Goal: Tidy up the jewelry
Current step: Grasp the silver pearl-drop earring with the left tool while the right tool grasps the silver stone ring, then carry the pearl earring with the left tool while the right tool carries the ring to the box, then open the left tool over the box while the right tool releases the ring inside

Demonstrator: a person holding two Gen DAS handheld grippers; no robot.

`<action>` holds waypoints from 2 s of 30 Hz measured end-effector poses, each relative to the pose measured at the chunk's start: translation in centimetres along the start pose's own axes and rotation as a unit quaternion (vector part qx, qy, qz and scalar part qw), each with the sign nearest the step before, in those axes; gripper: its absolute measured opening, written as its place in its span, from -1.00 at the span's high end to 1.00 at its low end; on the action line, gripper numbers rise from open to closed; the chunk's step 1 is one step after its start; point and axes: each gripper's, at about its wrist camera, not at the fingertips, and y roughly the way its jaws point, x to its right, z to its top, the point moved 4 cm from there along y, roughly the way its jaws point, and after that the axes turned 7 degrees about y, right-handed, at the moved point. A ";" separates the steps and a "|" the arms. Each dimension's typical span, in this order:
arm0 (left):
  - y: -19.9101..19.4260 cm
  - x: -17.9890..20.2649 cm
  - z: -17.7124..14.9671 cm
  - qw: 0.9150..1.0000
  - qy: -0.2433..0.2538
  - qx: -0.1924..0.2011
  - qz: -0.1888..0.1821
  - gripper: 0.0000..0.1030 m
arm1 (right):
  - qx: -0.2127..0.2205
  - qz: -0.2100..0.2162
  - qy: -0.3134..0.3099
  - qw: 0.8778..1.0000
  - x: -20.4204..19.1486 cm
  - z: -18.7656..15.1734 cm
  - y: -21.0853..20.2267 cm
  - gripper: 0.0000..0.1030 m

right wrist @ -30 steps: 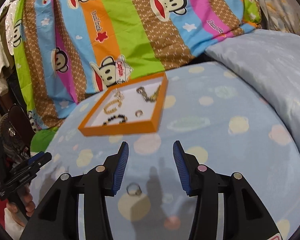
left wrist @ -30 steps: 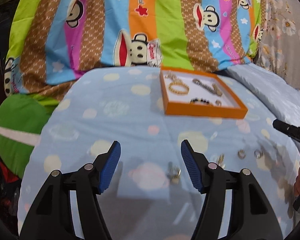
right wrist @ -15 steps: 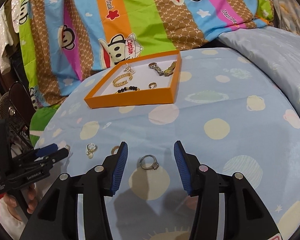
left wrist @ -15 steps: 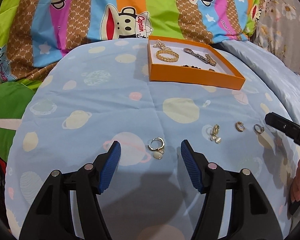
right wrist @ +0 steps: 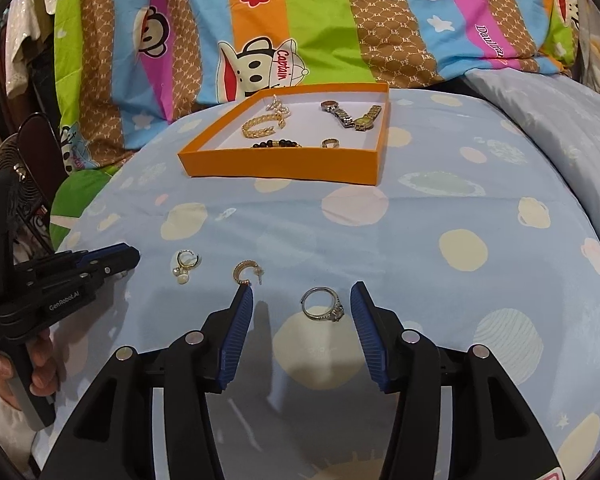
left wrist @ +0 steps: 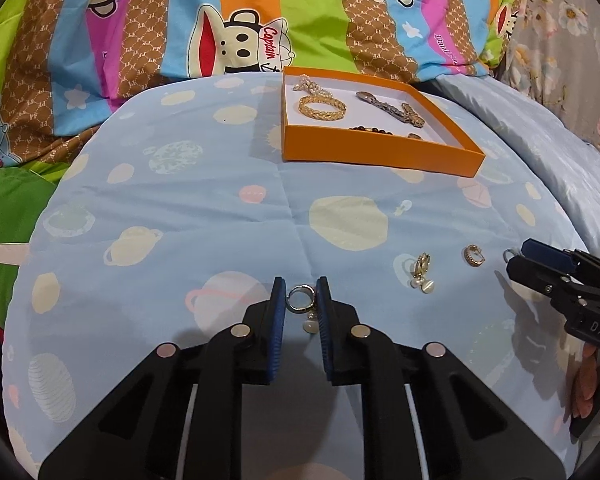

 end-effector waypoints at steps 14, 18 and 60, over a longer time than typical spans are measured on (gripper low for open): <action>-0.8 0.4 0.0 1.000 0.006 0.018 -0.008 0.71 | -0.011 -0.015 0.006 1.000 0.4 -0.1 0.5 0.81; -1.1 0.5 0.0 1.000 0.009 0.023 -0.009 0.71 | -0.009 -0.013 0.005 1.000 0.4 -0.1 0.5 0.83; 2.8 3.9 16.8 0.994 0.062 0.079 -0.048 0.71 | 0.013 0.050 0.038 0.998 0.3 15.6 4.2 0.84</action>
